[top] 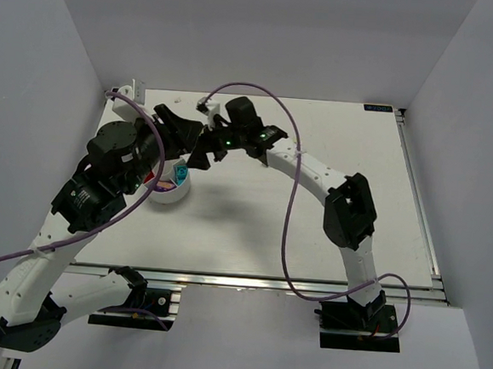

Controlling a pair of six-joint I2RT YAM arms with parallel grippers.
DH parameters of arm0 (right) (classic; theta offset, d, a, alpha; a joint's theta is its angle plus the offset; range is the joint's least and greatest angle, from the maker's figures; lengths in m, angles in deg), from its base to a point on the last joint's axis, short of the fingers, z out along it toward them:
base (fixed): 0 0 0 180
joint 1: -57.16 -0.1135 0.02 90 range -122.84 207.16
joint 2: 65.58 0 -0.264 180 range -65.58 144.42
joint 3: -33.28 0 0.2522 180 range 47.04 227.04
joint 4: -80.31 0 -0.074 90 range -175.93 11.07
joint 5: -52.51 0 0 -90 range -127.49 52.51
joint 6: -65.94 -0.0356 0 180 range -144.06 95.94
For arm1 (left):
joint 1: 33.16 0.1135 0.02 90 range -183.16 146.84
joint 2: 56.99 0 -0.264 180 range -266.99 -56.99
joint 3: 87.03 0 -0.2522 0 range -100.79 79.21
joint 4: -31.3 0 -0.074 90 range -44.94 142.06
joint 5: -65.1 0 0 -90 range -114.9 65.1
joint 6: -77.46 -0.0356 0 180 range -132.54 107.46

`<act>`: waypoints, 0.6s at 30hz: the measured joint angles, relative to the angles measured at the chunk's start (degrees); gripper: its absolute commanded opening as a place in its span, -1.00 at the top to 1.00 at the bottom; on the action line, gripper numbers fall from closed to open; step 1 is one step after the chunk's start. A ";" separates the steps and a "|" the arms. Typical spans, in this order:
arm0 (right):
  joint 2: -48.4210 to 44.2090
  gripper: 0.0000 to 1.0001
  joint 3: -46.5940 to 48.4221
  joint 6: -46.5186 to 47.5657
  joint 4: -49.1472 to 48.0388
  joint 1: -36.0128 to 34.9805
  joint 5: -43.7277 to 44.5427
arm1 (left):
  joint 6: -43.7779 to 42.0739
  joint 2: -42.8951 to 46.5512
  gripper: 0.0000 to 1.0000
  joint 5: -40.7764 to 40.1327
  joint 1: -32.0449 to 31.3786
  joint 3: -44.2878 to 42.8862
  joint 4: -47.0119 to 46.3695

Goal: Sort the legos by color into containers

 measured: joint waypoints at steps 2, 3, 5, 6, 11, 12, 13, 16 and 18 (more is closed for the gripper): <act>-3.54 -0.79 -5.31 3.85 -0.22 2.64 -2.75 | 0.37 -0.28 0.16 0.00 0.00 0.13 0.04; -4.98 -0.79 -7.63 5.62 -0.31 4.02 -4.02 | 0.55 -0.55 0.16 0.00 0.00 0.13 0.15; -7.63 -0.79 -11.76 9.29 0.20 6.71 -6.88 | 0.81 -1.27 0.17 0.00 0.00 0.13 0.39; -8.72 -0.71 -13.64 11.08 0.39 8.44 -8.52 | 0.83 -1.75 0.18 -0.02 0.00 0.13 0.57; -15.26 -0.33 -23.39 17.68 0.63 15.67 -13.57 | 0.79 -7.30 0.23 1.05 2.08 -1.75 3.30; -16.79 -0.14 -25.09 18.43 0.87 17.16 -14.38 | 0.74 -8.92 0.24 2.40 3.56 -2.29 4.00; -18.12 -0.05 -26.40 19.04 0.92 18.56 -15.04 | 0.59 -10.34 0.25 3.52 5.31 -2.80 4.57; -22.21 0.33 -29.55 20.48 0.74 21.97 -16.83 | -0.37 -15.56 0.26 7.58 12.63 -3.91 6.49; -24.70 0.60 -31.26 21.05 0.13 23.69 -18.05 | -1.57 -20.06 0.27 9.94 17.35 -5.44 8.70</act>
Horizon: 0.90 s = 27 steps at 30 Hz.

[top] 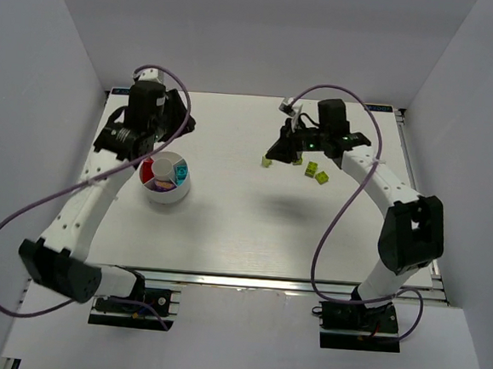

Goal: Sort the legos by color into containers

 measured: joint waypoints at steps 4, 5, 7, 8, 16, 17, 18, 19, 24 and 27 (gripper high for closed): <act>-4.09 0.84 -3.30 0.59 -0.59 3.10 -1.70 | -2.99 -9.38 0.28 2.67 6.23 -3.65 3.43; -4.76 0.85 -3.91 0.63 -0.66 3.87 -2.01 | -3.80 -11.67 0.28 2.99 7.17 -4.68 4.37; -6.14 0.83 -5.60 0.79 -1.53 5.49 -2.40 | -5.35 -16.02 0.28 3.21 8.44 -6.47 5.92; -6.82 0.82 -6.38 0.92 -1.66 6.34 -2.54 | -5.97 -17.92 0.28 3.21 8.83 -7.37 6.75; -11.15 0.73 -11.02 1.18 -4.50 14.78 -2.67 | -11.13 -26.40 0.28 3.06 9.92 -12.02 11.41; -11.39 0.73 -11.28 1.18 -4.70 15.56 -2.64 | -11.50 -26.47 0.28 3.06 10.03 -12.02 11.72; -11.58 0.71 -11.65 1.18 -5.01 16.09 -2.60 | -11.91 -26.47 0.27 3.06 10.23 -12.02 12.07; -11.78 0.71 -12.02 1.18 -5.11 16.39 -2.64 | -12.28 -26.47 0.27 3.04 10.43 -12.02 12.26; -11.89 0.67 -13.64 1.09 -5.97 16.41 -2.80 | -13.60 -26.47 0.26 2.99 11.37 -12.02 12.26; -11.89 0.65 -13.73 1.09 -6.05 16.33 -2.80 | -14.32 -26.80 0.25 2.99 11.87 -12.02 12.24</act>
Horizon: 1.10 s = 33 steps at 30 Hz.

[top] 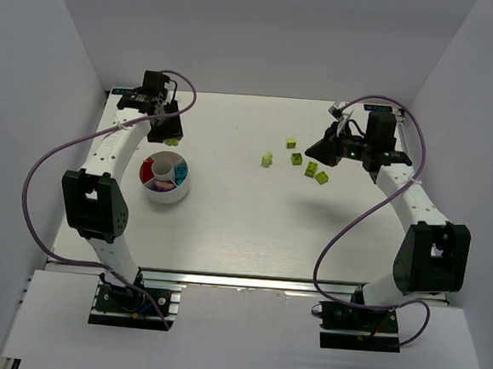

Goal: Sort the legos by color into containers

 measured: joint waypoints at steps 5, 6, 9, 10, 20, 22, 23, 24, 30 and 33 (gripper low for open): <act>-0.02 0.64 -0.02 0.04 -0.13 0.02 0.02 | -1.03 -2.47 0.21 0.00 0.68 0.02 -0.13; -0.04 0.63 -0.02 0.04 -0.13 0.02 0.02 | -1.25 -3.17 0.21 0.00 0.79 0.02 -0.15; -0.28 0.61 -0.15 0.07 -0.15 0.04 0.04 | -1.75 -5.35 0.18 0.00 1.09 0.00 -0.15; -0.52 0.61 -0.37 0.07 -0.15 0.04 0.07 | -1.90 -6.10 0.16 -0.02 1.16 0.00 -0.15; -1.49 0.47 -1.01 0.09 -0.13 0.83 0.26 | -2.43 -8.76 -0.07 -0.74 1.68 0.09 -0.22; -1.49 0.44 -1.03 0.11 -0.13 0.96 0.37 | -2.43 -8.76 -0.12 -1.14 1.77 0.13 -0.26; -1.49 0.43 -1.01 0.13 -0.13 0.98 0.44 | -2.40 -8.76 -0.13 -1.36 1.84 0.13 -0.28; -1.49 0.42 -1.03 0.17 -0.13 1.07 0.46 | -2.40 -8.76 -0.13 -1.51 1.88 0.15 -0.28; -1.49 0.38 -1.03 0.28 -0.13 1.25 0.48 | -1.97 -8.39 -0.14 -1.92 1.92 1.11 -1.64; -1.49 0.38 -1.03 0.28 -0.11 1.27 0.50 | -1.75 -7.52 -0.13 -2.03 1.92 2.12 -2.03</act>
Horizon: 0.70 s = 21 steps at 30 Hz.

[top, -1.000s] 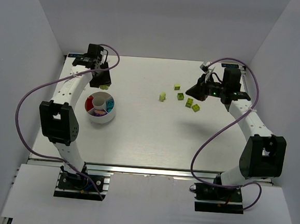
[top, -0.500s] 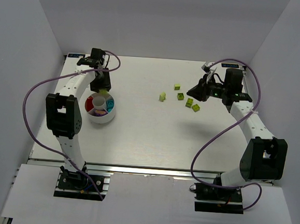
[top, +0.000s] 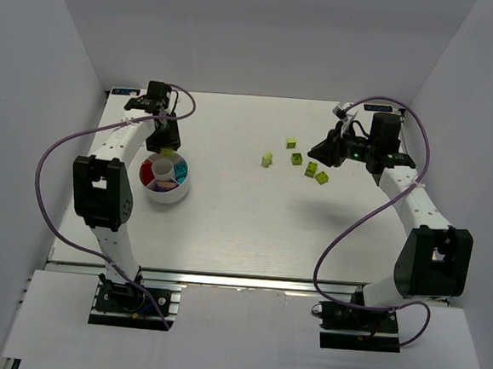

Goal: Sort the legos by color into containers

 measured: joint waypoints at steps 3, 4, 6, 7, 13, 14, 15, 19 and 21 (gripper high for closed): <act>0.00 0.38 0.00 0.00 0.00 0.02 0.00 | 0.24 0.66 -0.13 0.02 0.00 0.63 0.11; 0.00 0.37 0.00 0.00 0.00 0.00 0.00 | 0.31 0.81 -0.13 0.02 0.00 0.68 0.26; 0.00 0.37 0.00 0.00 -0.02 0.00 -0.02 | 0.44 1.18 -0.14 0.02 0.00 0.68 0.57; 0.00 0.37 0.00 0.00 -0.02 0.00 -0.02 | 0.46 1.40 -0.14 0.02 0.00 0.70 0.68; 0.00 0.35 0.00 0.00 -0.02 0.00 -0.02 | 0.85 3.02 -0.21 0.02 0.00 2.34 0.87; 0.00 0.32 0.00 0.00 -0.02 0.00 0.00 | 0.90 3.04 -0.23 0.02 0.00 2.60 0.87; 0.00 0.30 0.00 0.00 0.00 0.00 0.00 | 0.90 3.04 -0.26 0.00 0.02 2.75 0.92; 0.00 0.21 0.00 0.02 -0.02 0.02 0.15 | 1.05 3.04 -0.37 -0.37 0.00 3.85 0.96; 0.00 0.16 0.00 0.02 0.00 0.00 0.28 | 1.09 3.04 -0.48 -0.70 0.00 4.13 0.96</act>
